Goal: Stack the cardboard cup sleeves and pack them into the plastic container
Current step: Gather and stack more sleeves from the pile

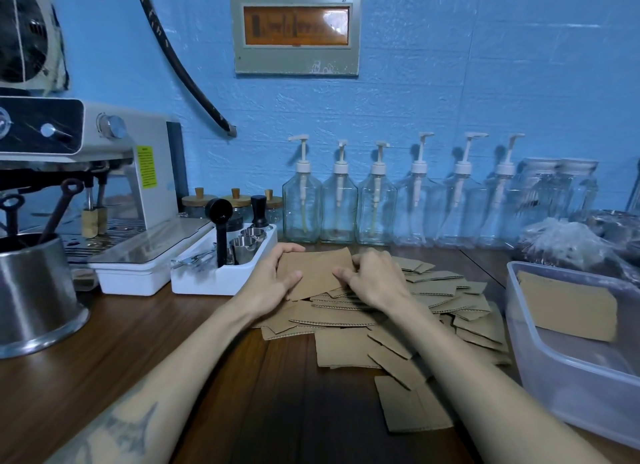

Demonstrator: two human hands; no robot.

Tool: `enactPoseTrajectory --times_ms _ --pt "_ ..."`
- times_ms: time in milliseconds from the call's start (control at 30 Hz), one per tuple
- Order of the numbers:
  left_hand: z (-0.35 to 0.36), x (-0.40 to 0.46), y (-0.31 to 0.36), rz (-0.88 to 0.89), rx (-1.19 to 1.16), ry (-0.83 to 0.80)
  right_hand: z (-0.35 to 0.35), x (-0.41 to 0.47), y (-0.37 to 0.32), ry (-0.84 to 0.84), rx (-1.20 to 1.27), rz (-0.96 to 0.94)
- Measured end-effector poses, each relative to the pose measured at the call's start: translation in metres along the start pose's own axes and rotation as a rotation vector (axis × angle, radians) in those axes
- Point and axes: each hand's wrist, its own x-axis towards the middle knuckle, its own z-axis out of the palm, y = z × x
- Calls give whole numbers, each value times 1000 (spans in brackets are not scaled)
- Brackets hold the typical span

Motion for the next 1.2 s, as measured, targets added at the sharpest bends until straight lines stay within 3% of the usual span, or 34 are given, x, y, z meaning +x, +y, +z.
enactPoseTrajectory --times_ms 233,433,567,800,933,1067,1200 --pt "2 -1 -6 26 112 -80 -2 1 5 -92 18 -69" --pt "1 1 -8 73 55 -45 0 0 4 -68 266 -221" --pt "-2 2 -8 75 -10 -21 -1 1 3 38 427 -203" --pt "1 2 -12 76 77 -59 2 3 9 -45 397 -164" --pt "3 0 -9 32 -55 -42 -1 6 11 -57 424 -183" --pt "0 -1 -2 36 -81 12 -9 9 24 -20 479 -206" --pt "-4 0 -1 22 -51 56 -17 14 39 53 377 -80"
